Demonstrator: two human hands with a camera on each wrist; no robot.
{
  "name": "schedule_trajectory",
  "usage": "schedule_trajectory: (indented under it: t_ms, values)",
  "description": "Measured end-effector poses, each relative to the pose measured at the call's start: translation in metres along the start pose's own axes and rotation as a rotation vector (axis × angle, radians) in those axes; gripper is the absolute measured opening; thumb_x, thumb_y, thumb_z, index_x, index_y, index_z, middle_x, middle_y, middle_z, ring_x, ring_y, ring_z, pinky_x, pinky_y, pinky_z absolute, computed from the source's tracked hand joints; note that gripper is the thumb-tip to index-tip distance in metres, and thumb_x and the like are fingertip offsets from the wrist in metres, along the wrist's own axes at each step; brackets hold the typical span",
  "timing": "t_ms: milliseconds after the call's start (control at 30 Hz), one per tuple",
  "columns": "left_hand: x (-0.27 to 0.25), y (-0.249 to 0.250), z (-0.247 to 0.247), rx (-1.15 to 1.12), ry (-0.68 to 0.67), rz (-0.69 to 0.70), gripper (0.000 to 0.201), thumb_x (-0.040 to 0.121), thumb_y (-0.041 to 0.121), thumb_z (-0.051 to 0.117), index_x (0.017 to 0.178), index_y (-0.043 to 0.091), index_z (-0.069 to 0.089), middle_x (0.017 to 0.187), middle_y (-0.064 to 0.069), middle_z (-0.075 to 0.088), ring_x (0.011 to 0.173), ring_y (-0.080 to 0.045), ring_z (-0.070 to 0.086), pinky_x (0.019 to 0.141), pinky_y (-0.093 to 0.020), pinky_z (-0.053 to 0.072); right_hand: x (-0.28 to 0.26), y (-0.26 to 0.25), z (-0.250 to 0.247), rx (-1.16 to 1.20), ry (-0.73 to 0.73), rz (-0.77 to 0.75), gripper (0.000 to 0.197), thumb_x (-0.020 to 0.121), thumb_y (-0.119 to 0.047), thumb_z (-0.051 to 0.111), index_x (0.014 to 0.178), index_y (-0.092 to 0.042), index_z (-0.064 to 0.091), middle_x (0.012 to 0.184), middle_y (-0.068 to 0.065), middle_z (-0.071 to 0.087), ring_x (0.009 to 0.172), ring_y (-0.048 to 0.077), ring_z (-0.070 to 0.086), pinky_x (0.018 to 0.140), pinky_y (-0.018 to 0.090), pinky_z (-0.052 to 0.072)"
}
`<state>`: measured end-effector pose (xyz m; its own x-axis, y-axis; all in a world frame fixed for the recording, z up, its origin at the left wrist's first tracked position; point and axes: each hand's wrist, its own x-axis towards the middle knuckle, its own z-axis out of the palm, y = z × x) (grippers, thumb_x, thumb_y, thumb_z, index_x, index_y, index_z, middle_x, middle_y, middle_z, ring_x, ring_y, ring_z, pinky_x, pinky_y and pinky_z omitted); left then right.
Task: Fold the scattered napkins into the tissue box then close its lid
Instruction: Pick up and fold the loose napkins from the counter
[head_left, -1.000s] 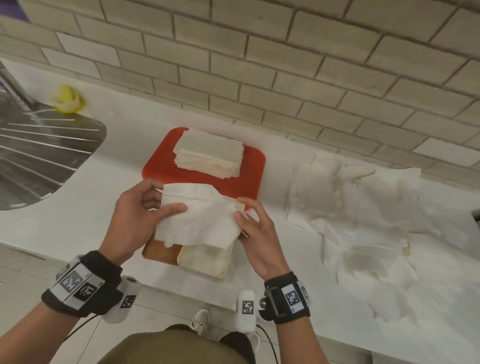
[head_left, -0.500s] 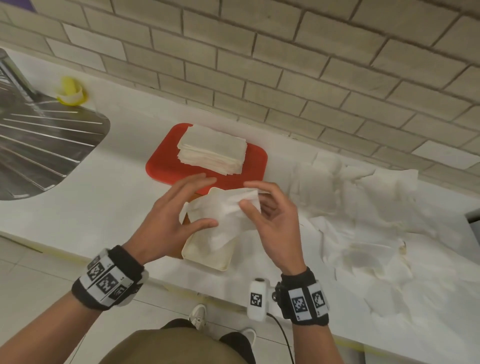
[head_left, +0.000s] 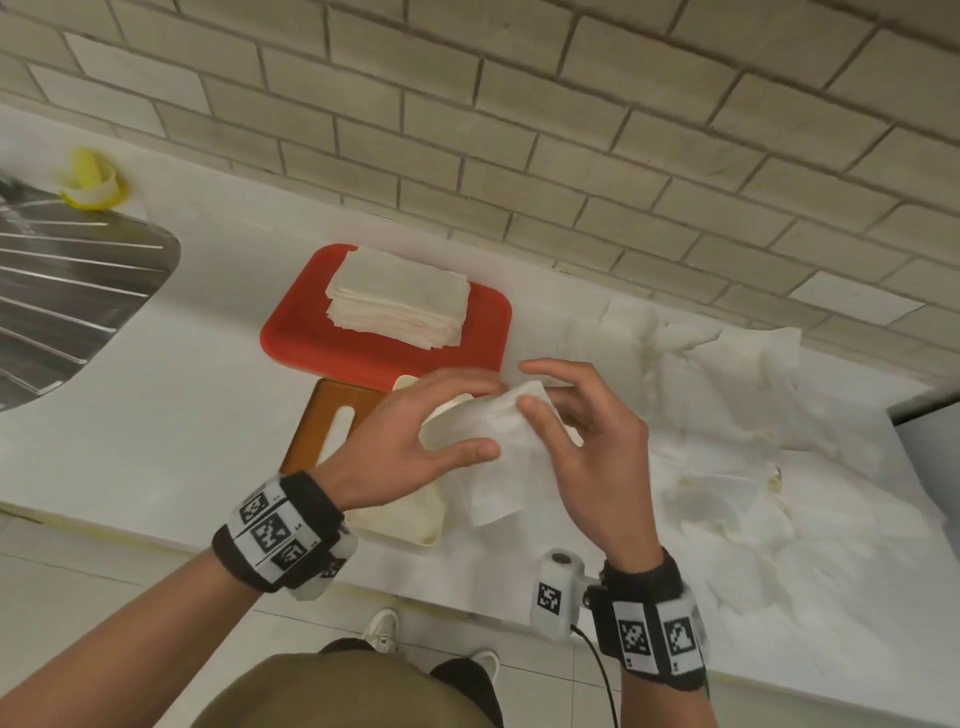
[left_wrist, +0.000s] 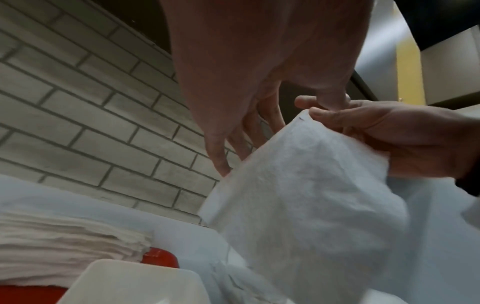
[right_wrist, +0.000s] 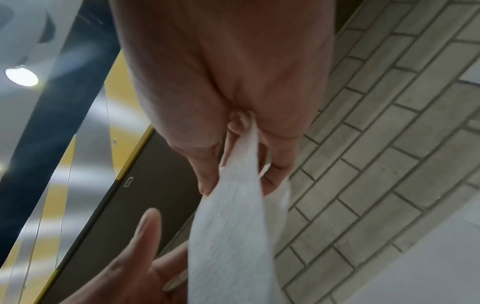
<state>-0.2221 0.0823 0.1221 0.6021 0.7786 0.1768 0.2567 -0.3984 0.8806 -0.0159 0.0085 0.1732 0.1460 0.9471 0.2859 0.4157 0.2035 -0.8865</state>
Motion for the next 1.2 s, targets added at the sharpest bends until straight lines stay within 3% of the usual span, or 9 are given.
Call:
schedule_trajectory:
  t_ms: [133, 267, 433, 533, 600, 800, 933, 1067, 1200]
  values:
    - [0.007, 0.005, 0.020, -0.037, -0.039, 0.014, 0.016, 0.105, 0.035, 0.070, 0.119, 0.042, 0.071, 0.107, 0.027, 0.074, 0.103, -0.002, 0.071, 0.087, -0.021, 0.052, 0.002, -0.005, -0.008, -0.108, 0.079, -0.024, 0.023, 0.103, -0.018, 0.076, 0.123, -0.028, 0.074, 0.105, -0.013, 0.080, 0.103, 0.013, 0.078, 0.091, 0.021, 0.054]
    - [0.008, 0.001, 0.021, -0.061, -0.016, -0.040, 0.034, 0.108, 0.033, 0.065, 0.076, 0.044, 0.066, 0.067, 0.019, 0.055, 0.063, -0.002, 0.049, 0.062, -0.024, 0.035, 0.004, -0.003, -0.010, -0.218, 0.165, -0.050, 0.033, 0.098, -0.028, 0.081, 0.129, -0.033, 0.070, 0.117, -0.021, 0.074, 0.114, 0.014, 0.071, 0.094, 0.016, 0.046]
    - [0.003, -0.008, 0.007, -0.250, 0.043, -0.143, 0.036, 0.107, 0.040, 0.065, 0.093, 0.009, 0.079, 0.086, -0.008, 0.076, 0.079, -0.022, 0.072, 0.069, -0.045, 0.055, 0.015, 0.028, 0.003, 0.134, 0.039, 0.155, 0.082, 0.095, -0.039, 0.082, 0.161, -0.040, 0.033, 0.149, -0.023, 0.055, 0.142, 0.007, 0.053, 0.113, 0.039, 0.052]
    - [0.001, -0.019, -0.001, -0.275, 0.138, -0.246, 0.040, 0.104, 0.047, 0.069, 0.102, 0.007, 0.078, 0.092, -0.015, 0.079, 0.088, -0.034, 0.076, 0.077, -0.058, 0.057, 0.016, 0.058, 0.031, 0.546, 0.004, 0.410, 0.066, 0.097, -0.015, 0.080, 0.152, -0.030, 0.048, 0.134, 0.000, 0.074, 0.128, 0.029, 0.069, 0.104, 0.048, 0.060]
    - [-0.004, -0.030, -0.004, -0.274, 0.189, -0.321, 0.021, 0.100, 0.035, 0.077, 0.117, 0.024, 0.073, 0.093, -0.005, 0.083, 0.092, -0.025, 0.080, 0.079, -0.048, 0.062, 0.021, 0.072, 0.050, 0.539, 0.128, 0.460, 0.049, 0.098, -0.013, 0.079, 0.140, -0.027, 0.057, 0.124, 0.009, 0.076, 0.116, 0.035, 0.073, 0.093, 0.048, 0.062]
    - [-0.040, -0.075, 0.006, 0.078, 0.130, -0.433, 0.048, 0.097, 0.021, 0.078, 0.126, 0.035, 0.044, 0.076, 0.003, 0.068, 0.067, -0.008, 0.066, 0.063, -0.020, 0.051, 0.046, 0.113, 0.105, -0.241, -0.135, 0.109, 0.028, 0.102, -0.013, 0.067, 0.116, -0.037, 0.064, 0.104, -0.013, 0.075, 0.081, 0.017, 0.068, 0.079, 0.041, 0.060]
    - [-0.042, -0.100, 0.026, 0.595, -0.135, -0.471, 0.030, 0.106, 0.021, 0.064, 0.135, 0.023, 0.055, 0.108, -0.005, 0.071, 0.099, -0.024, 0.071, 0.080, -0.033, 0.055, 0.043, 0.137, 0.142, -0.980, -0.266, -0.082, 0.016, 0.097, -0.016, 0.068, 0.100, -0.031, 0.073, 0.078, -0.005, 0.074, 0.092, 0.028, 0.058, 0.083, 0.046, 0.044]
    - [-0.030, -0.105, 0.050, 0.895, -0.329, -0.431, 0.032, 0.108, 0.021, 0.061, 0.138, 0.014, 0.052, 0.120, -0.007, 0.064, 0.107, -0.026, 0.071, 0.089, -0.035, 0.059, 0.035, 0.141, 0.145, -1.101, -0.399, -0.070, 0.013, 0.098, -0.021, 0.065, 0.107, -0.027, 0.073, 0.090, 0.000, 0.077, 0.109, 0.032, 0.057, 0.088, 0.048, 0.036]
    - [-0.030, -0.089, 0.048, 0.935, -0.384, -0.474, 0.039, 0.109, 0.041, 0.056, 0.139, 0.017, 0.050, 0.130, -0.007, 0.058, 0.119, -0.023, 0.065, 0.099, -0.032, 0.057, 0.032, 0.137, 0.089, -0.877, -0.102, -0.046, 0.022, 0.100, -0.035, 0.062, 0.121, -0.034, 0.070, 0.105, -0.004, 0.069, 0.101, 0.024, 0.056, 0.081, 0.042, 0.044]
